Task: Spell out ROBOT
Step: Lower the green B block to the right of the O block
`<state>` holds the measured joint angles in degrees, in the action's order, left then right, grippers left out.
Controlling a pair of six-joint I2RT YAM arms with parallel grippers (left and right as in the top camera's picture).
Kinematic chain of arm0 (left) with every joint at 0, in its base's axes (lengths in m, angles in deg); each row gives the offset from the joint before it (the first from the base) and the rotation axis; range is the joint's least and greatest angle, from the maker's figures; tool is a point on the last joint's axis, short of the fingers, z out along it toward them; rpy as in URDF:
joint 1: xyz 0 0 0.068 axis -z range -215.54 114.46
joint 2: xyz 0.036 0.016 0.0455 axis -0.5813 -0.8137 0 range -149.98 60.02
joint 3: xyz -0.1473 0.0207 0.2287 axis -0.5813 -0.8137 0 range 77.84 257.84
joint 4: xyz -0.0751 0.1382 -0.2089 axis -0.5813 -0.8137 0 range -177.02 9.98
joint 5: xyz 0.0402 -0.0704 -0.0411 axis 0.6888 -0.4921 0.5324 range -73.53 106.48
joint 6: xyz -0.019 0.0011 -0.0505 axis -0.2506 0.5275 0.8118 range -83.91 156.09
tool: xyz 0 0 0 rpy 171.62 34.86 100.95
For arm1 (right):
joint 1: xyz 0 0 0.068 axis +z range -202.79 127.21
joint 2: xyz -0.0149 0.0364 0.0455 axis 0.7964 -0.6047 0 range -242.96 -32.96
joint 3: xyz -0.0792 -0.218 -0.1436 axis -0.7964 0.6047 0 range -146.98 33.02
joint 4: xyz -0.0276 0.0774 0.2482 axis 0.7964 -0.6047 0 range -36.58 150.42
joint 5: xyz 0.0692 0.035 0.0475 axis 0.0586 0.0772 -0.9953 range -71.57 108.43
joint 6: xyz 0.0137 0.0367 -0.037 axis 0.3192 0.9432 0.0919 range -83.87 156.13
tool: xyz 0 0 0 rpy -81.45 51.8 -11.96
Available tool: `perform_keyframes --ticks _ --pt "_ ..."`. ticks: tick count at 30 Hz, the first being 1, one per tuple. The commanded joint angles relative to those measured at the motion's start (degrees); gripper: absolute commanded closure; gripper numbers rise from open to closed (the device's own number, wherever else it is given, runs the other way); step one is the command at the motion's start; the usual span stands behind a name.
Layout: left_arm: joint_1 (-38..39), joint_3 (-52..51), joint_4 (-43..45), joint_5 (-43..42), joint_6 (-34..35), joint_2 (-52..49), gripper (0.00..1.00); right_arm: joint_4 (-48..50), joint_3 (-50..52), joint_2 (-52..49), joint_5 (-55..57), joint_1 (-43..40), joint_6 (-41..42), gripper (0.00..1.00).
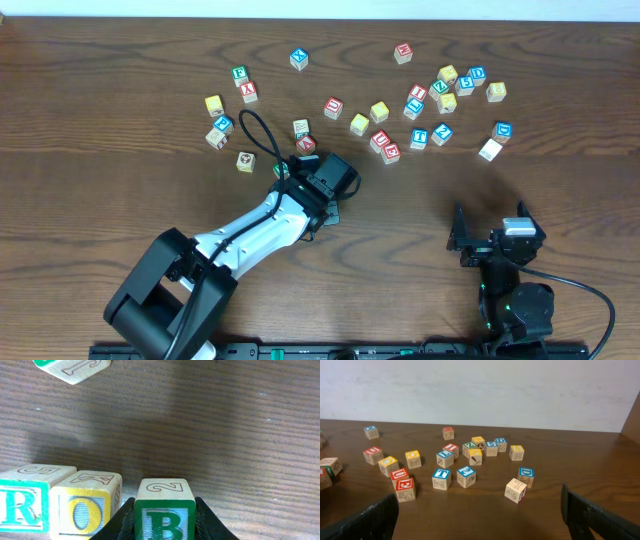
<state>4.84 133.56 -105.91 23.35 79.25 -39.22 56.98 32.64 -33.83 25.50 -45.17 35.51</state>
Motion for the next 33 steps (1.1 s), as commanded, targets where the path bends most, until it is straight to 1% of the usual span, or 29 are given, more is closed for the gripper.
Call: perform_keyframes --ticks 1,8,13,33 --pt "-0.1 -0.7 -1.1 -0.4 -1.4 -0.1 0.92 -0.2 0.1 0.0 -0.1 -0.5 0.6 0.01" --pt "-0.1 -0.7 -1.3 -0.4 -6.1 -0.1 0.93 -0.2 0.1 0.0 -0.1 -0.5 0.6 0.01" --pt "-0.1 -0.7 -1.1 -0.4 -7.5 -0.1 0.92 -0.2 0.1 0.0 -0.1 -0.5 0.6 0.01" --pt "-0.1 -0.7 -0.1 -0.2 -8.2 -0.1 0.91 -0.2 0.1 0.0 -0.2 -0.5 0.6 0.01"
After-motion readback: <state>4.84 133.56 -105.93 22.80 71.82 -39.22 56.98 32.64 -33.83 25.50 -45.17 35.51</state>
